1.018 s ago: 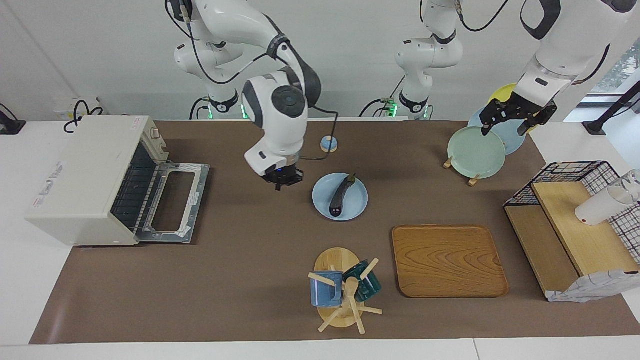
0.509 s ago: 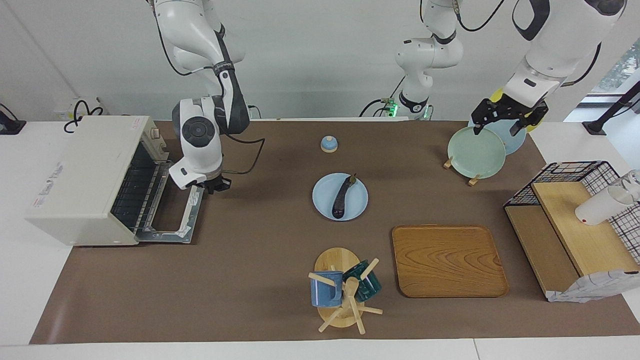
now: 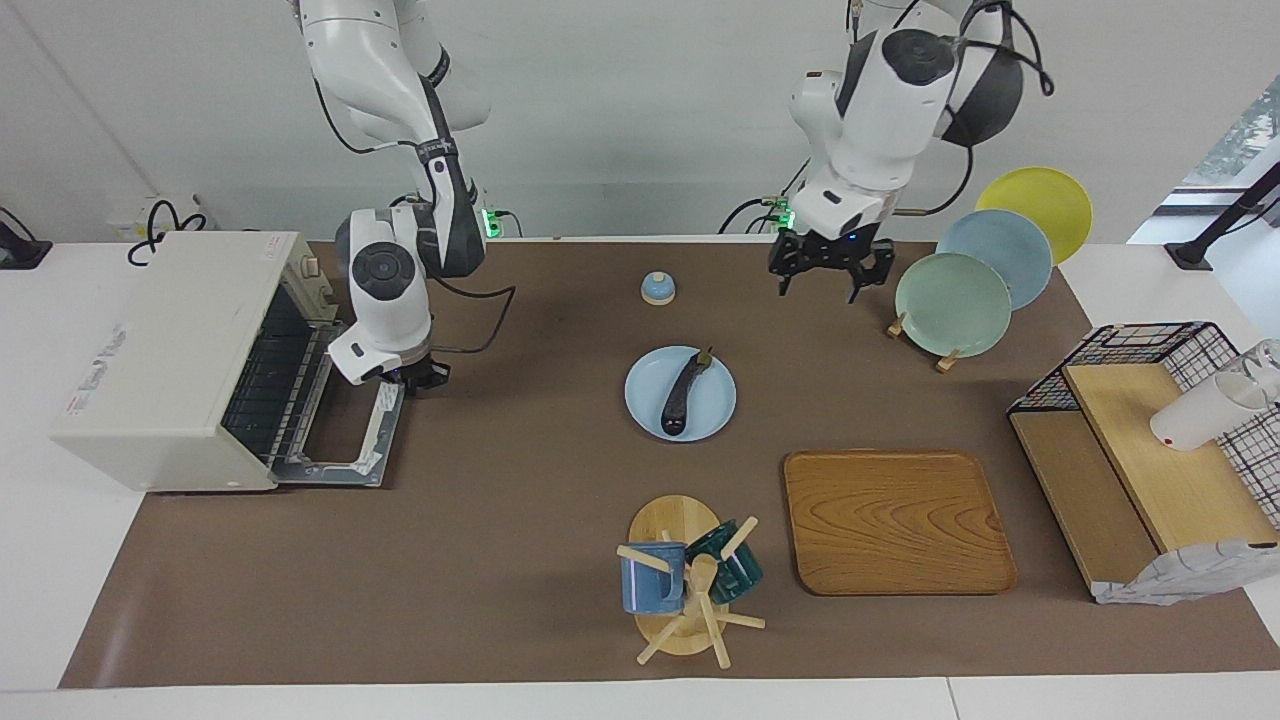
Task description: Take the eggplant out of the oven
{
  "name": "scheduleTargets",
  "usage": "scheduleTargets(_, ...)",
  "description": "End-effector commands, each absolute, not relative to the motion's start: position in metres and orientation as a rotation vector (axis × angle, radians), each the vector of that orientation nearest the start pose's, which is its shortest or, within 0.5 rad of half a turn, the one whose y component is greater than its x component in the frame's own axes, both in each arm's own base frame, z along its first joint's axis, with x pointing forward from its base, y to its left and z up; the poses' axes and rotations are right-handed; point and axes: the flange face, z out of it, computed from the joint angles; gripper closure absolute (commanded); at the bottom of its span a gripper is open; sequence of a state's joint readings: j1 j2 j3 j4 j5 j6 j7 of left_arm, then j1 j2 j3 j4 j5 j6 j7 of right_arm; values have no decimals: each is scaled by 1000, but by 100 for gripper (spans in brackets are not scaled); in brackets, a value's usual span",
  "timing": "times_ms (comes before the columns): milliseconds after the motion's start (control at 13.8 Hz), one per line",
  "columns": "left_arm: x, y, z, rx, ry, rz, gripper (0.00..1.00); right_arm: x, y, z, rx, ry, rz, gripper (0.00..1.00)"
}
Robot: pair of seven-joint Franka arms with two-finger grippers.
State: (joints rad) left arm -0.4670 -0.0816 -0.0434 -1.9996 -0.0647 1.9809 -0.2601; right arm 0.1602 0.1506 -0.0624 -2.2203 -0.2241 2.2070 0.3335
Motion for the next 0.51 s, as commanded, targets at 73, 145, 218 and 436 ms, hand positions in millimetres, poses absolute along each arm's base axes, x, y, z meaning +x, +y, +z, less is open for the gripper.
scheduleTargets(73, 475, -343, 405, -3230, 385, -112, 0, 519, 36, 297, -3409, -22, 184, 100)
scheduleTargets(145, 477, -345, 393, -3225, 395, -100, 0, 523, 33, 304, -3426, -48, 177, 100)
scheduleTargets(218, 479, -349, 377, -3220, 399, -86, 0, 529, 31, 317, -3432, -90, 191, 100)
scheduleTargets(436, 468, -380, 338, -3215, 443, -81, 0, 540, 13, 362, -3439, -194, 244, 100)
